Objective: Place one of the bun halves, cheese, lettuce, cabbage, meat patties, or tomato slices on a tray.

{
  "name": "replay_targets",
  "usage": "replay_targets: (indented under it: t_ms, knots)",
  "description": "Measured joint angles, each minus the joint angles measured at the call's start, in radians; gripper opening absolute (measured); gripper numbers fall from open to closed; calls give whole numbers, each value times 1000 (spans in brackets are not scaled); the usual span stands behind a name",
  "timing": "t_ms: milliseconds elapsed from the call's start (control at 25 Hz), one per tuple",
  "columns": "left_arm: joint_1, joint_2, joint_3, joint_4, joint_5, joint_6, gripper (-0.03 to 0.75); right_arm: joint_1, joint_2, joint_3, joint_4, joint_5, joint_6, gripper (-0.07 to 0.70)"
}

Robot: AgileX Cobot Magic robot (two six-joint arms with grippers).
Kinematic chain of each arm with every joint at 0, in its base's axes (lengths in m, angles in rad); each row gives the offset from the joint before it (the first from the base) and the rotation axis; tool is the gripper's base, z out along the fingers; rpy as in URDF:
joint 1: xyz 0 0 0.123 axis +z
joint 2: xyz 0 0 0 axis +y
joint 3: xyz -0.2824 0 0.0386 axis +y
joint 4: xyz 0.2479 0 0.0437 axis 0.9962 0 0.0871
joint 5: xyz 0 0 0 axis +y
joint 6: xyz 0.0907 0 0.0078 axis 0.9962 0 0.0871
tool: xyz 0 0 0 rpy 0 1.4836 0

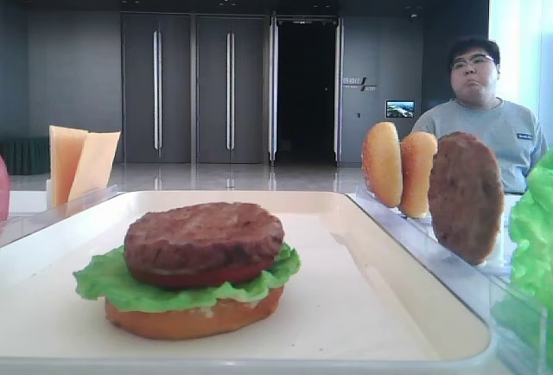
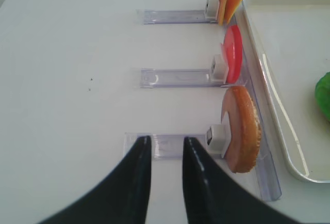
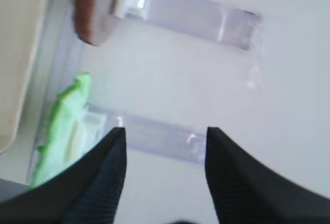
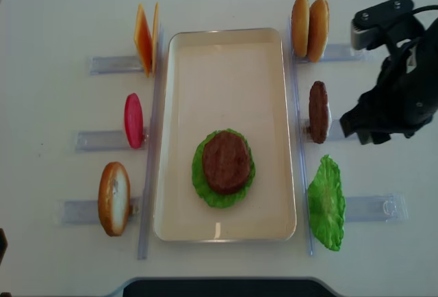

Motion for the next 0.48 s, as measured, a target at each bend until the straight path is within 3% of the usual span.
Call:
replay_targets:
  t_ms: [200, 360, 480]
  knots:
    - [0, 0, 0, 0, 0, 0, 160, -221, -46, 0, -23, 101, -26, 363]
    - [0, 0, 0, 0, 0, 0, 160, -378, -76, 0, -22, 116, -44, 363]
    - [0, 0, 0, 0, 0, 0, 160, -438, -100, 0, -19, 116, -44, 361]
